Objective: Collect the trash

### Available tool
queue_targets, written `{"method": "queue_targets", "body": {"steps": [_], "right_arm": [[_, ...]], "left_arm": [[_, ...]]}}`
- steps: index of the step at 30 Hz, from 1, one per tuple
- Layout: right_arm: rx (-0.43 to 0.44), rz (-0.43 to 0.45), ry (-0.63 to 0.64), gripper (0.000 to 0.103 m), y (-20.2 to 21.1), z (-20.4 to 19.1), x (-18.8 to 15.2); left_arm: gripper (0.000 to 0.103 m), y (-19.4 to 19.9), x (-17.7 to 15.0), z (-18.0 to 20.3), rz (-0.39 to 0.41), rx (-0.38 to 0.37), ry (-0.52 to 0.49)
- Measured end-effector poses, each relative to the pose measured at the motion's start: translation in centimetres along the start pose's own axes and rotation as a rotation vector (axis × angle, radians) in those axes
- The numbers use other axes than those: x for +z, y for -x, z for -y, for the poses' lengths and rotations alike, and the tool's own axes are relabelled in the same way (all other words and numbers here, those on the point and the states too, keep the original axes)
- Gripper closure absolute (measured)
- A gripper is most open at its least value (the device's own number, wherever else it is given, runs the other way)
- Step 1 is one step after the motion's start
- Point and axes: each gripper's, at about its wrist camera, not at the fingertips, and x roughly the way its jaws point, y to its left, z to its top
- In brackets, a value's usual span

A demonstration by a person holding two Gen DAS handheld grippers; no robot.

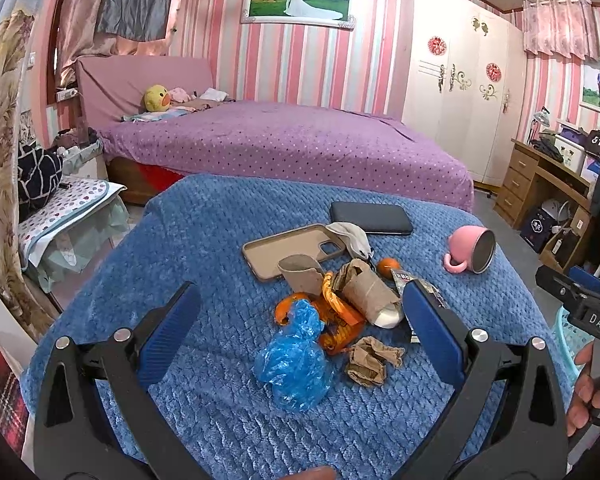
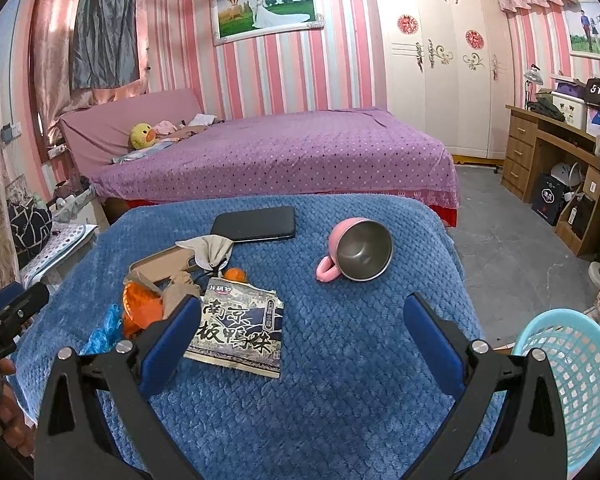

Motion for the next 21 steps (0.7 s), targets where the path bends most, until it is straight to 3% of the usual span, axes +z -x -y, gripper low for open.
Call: {"method": "queue_targets", "body": {"steps": [16,21], "right_arm": [[0.003,0.005,0.011,0.004,0.18,-0.05,0.0],[-0.006,0.003,0.011,0.004,0.08,-0.11,-0.09]], "left_arm": [[0.005,-0.1,-0.04,-0.36,0.004,-0.001,-0.009],[0.005,-0.45,-0.36,-0.72,0.016,-0.04,-0.001]]}}
